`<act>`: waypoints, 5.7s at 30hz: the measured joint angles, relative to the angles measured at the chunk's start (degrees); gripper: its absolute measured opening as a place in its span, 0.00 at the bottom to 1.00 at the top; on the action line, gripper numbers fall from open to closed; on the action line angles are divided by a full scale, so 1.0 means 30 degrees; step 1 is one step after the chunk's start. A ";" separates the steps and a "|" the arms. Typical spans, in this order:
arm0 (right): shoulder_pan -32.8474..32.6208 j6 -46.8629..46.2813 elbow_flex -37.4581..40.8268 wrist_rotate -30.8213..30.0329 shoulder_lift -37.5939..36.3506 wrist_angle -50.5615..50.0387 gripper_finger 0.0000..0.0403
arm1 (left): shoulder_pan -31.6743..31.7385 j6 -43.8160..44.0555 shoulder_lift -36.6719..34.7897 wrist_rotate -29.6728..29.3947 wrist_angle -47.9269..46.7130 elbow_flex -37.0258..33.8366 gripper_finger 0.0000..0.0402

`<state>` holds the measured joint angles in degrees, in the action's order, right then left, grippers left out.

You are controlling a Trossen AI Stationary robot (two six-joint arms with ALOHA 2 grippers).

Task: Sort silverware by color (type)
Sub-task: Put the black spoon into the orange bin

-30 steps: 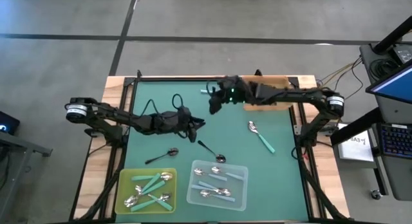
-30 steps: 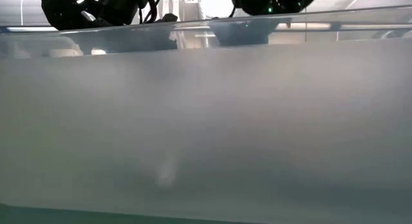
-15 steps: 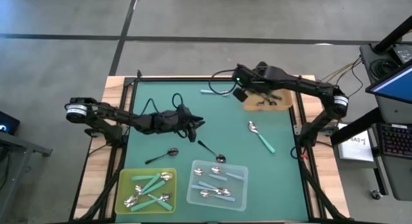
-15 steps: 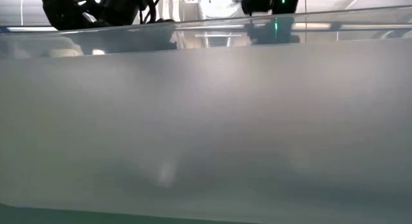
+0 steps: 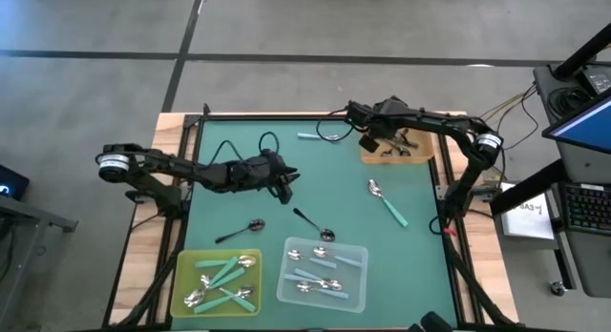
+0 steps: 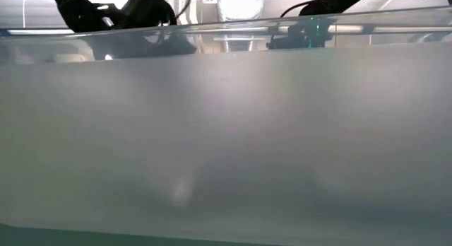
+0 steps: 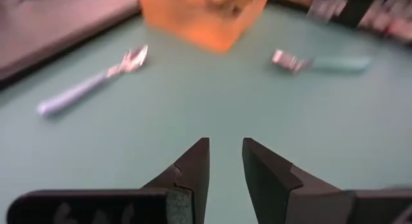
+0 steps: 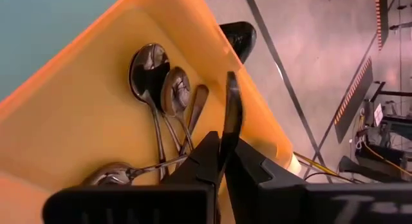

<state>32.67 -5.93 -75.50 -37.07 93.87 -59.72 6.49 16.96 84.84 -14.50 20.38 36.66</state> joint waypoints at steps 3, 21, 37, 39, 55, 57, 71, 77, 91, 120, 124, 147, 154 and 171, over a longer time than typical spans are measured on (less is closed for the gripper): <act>0.0000 0.0034 -0.0094 0.0019 -0.0004 -0.0001 0.05 | 0.0093 0.0016 0.0007 0.0024 -0.3169 0.0579 0.19; 0.0000 0.0714 -0.0360 0.0996 -0.0024 0.0080 0.29 | -0.6545 0.4824 -0.1481 0.5001 -2.5106 0.3180 0.19; -0.0273 -0.0002 -0.0746 0.1563 -0.0698 0.0086 0.49 | -0.9649 0.8044 -0.1545 0.5587 -2.2478 0.1432 0.19; -0.0419 -0.0022 -0.1088 0.2633 -0.1222 0.0607 0.49 | -0.9643 0.8152 -0.1538 0.5559 -2.1922 0.0927 0.19; -0.2266 -0.1160 -0.3165 0.7274 -0.5241 0.1153 0.49 | -0.9512 0.8320 -0.1632 0.3793 -1.9412 -0.1229 0.19; -0.2608 -0.1300 -0.3165 0.7424 -0.5650 0.1267 0.49 | -0.9356 0.8096 -0.1632 0.3649 -1.9143 -0.1342 0.19; -0.3959 -0.2252 -0.3165 0.7509 -0.6387 0.1724 0.49 | -0.8093 0.8509 -0.1524 0.2642 -1.8100 -0.1425 0.01; -0.4453 -0.3257 -0.2753 0.7531 -0.5605 0.1839 0.49 | -0.6209 0.6434 -0.1942 0.0147 -1.6336 -0.1200 0.01; -0.6352 -0.6684 0.4062 1.2228 -0.3885 1.7482 0.49 | -0.1820 0.2664 -0.2113 -0.0288 -0.4222 -0.1413 0.00; -0.6637 -0.8160 0.5826 1.0938 -0.2038 2.7595 0.38 | 0.0018 0.1677 -0.0073 -0.1963 0.3938 0.1435 0.00; -0.6498 -0.8137 0.5826 1.0845 -0.2057 2.6752 0.24 | 0.0018 0.1513 -0.0036 -0.1960 0.3892 0.1511 0.00; -0.4875 -0.3818 0.2945 0.7379 -0.3157 1.7115 0.02 | 0.0018 0.1063 -0.0058 0.0098 0.3956 0.1865 0.14; -0.3733 -0.1992 -0.0815 0.0251 -0.3150 0.5699 0.02 | 0.0011 0.1011 -0.0066 0.0248 0.3148 0.1858 0.15; -0.0437 -0.4332 0.5234 0.0433 -0.2771 0.2058 0.02 | 0.0018 0.1006 -0.0080 0.0576 0.2770 0.1814 0.15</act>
<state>31.36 -18.93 -59.80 -35.77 85.56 -53.54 6.55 19.98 84.60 -12.78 28.69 42.11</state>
